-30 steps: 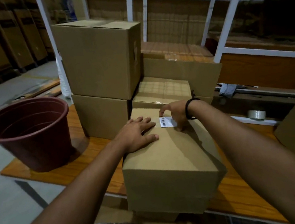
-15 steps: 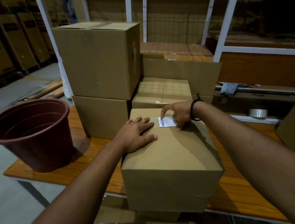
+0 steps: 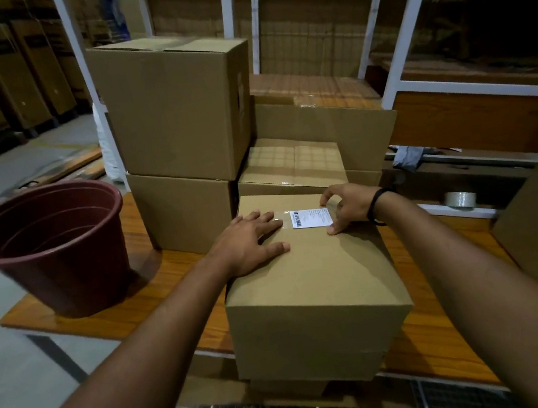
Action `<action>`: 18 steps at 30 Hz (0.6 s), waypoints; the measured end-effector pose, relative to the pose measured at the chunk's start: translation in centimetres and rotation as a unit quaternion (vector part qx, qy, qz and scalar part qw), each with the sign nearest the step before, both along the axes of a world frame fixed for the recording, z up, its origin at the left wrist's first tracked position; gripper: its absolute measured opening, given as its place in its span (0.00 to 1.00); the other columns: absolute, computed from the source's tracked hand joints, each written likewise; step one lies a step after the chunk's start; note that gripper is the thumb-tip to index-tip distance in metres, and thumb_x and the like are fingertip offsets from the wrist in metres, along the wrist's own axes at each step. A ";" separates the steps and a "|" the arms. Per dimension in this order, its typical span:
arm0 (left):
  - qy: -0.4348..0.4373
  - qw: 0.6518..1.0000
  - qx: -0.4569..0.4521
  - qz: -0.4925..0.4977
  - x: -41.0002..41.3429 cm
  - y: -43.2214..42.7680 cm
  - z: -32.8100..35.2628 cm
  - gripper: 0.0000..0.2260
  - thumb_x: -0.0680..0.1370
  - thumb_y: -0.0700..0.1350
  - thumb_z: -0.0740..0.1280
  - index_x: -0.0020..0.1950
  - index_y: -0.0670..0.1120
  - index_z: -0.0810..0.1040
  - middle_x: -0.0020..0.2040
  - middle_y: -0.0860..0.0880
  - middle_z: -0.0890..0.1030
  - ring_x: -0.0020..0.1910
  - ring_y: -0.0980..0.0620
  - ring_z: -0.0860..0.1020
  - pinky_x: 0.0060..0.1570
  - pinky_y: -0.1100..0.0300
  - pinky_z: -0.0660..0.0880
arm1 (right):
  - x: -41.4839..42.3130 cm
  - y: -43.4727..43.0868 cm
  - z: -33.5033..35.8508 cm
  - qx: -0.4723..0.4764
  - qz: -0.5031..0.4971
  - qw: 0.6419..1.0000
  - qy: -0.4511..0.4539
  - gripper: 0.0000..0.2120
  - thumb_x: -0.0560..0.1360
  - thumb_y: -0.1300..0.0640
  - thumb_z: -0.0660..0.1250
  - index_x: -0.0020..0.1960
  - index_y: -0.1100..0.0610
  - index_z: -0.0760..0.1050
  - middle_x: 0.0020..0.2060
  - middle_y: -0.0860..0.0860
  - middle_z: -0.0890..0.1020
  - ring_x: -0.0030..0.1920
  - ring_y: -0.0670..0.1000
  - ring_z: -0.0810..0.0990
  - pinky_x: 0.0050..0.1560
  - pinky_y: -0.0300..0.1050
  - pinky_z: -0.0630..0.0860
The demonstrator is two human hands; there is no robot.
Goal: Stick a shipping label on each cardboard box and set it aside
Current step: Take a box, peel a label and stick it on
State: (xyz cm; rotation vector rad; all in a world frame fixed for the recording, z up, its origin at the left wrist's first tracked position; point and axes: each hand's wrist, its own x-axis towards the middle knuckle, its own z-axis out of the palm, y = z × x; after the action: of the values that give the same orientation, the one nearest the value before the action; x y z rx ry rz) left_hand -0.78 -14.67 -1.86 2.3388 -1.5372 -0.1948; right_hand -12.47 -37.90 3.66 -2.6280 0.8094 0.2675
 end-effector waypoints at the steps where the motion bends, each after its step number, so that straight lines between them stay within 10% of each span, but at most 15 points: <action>1: -0.001 1.000 0.001 0.000 0.0 0.0 0.0 0.31 0.77 0.66 0.56 0.77 0.55 0.61 0.79 0.53 0.57 0.78 0.52 0.52 0.75 0.51 0.47 | 0.1 0.1 0.0 0.002 -0.003 1.000 -0.002 0.28 0.63 0.49 0.81 0.57 0.44 0.72 0.46 0.46 0.75 0.50 0.50 0.75 0.51 0.47 0.76; 18: 0.002 1.000 -0.003 -0.010 0.3 -0.4 -0.1 0.29 0.79 0.64 0.58 0.77 0.56 0.61 0.79 0.53 0.57 0.78 0.52 0.52 0.75 0.51 0.48 | -0.3 -0.2 -0.7 0.047 -0.047 0.998 -0.017 0.24 0.62 0.52 0.81 0.51 0.46 0.70 0.50 0.51 0.78 0.54 0.54 0.76 0.45 0.46 0.75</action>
State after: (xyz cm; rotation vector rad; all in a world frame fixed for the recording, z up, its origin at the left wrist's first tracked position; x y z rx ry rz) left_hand -0.45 -15.12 -1.97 2.3190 -1.5564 -0.2005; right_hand -12.82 -38.14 3.00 -2.4929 0.8844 0.2288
